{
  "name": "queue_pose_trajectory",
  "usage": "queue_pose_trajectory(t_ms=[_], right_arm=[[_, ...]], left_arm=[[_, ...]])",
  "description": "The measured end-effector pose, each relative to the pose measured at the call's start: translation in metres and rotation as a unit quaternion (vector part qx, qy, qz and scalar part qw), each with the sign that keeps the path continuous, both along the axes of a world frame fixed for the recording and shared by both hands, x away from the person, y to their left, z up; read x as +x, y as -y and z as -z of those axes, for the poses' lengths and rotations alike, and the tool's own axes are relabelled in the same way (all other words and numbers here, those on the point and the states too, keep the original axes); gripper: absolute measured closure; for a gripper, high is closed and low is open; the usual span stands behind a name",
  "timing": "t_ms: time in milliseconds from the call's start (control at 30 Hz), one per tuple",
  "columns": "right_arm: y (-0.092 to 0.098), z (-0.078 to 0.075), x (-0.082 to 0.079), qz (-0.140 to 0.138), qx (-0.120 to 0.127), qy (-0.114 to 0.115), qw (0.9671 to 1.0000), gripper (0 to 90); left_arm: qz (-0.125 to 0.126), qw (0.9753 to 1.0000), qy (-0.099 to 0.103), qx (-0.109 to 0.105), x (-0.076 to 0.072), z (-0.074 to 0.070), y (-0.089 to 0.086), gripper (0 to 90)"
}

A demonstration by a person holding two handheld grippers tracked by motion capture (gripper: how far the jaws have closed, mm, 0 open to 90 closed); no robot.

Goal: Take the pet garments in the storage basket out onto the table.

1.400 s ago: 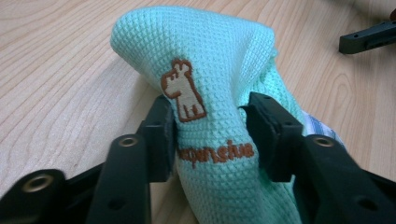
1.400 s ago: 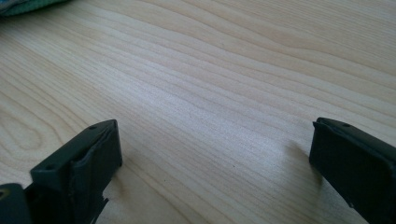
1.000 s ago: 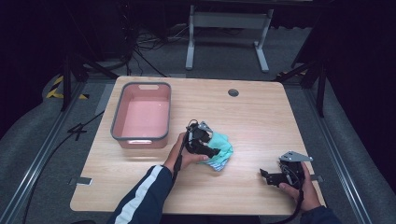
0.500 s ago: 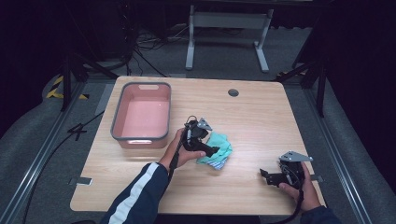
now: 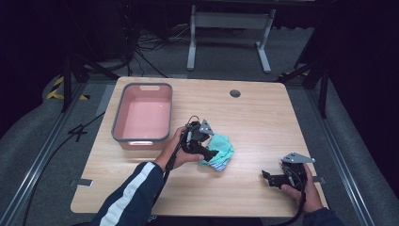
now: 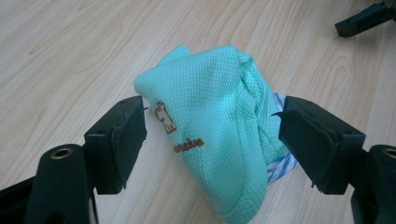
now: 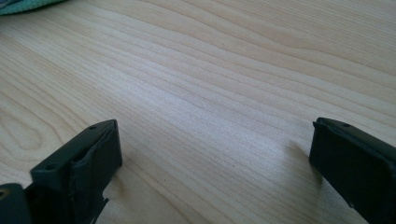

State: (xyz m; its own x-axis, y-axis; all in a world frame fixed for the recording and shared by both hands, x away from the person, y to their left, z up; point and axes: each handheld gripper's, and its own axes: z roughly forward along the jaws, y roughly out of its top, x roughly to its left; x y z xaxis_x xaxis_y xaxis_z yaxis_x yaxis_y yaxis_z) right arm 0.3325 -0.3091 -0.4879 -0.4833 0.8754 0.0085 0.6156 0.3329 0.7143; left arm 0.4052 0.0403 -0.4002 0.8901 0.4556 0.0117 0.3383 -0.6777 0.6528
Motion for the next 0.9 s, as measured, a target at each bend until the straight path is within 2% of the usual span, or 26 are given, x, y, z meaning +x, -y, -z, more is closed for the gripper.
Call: queue_pose_trajectory(t_ms=[67,233,667,700,867,900], right_arm=[[0.0,0.0,0.0,0.0,0.0,0.0,1.0,2.6],[0.0,0.0,0.0,0.0,0.0,0.0,1.0,2.6],[0.0,0.0,0.0,0.0,0.0,0.0,1.0,2.6],[0.0,0.0,0.0,0.0,0.0,0.0,1.0,2.6],[0.0,0.0,0.0,0.0,0.0,0.0,1.0,2.6],[0.0,0.0,0.0,0.0,0.0,0.0,1.0,2.5]], left_arm=[[0.0,1.0,0.001,-0.001,-0.001,-0.002,-0.002,23.7],[0.009,0.9998,0.009,0.013,-0.005,-0.006,-0.007,23.8],[0.037,0.9981,0.031,0.038,-0.024,-0.012,-0.026,24.3],[0.042,0.9973,0.038,0.047,-0.028,-0.013,-0.031,23.7],[0.049,0.996,0.046,0.059,-0.036,-0.013,-0.041,23.2],[0.053,0.995,0.05,0.069,-0.039,-0.013,-0.046,23.3]])
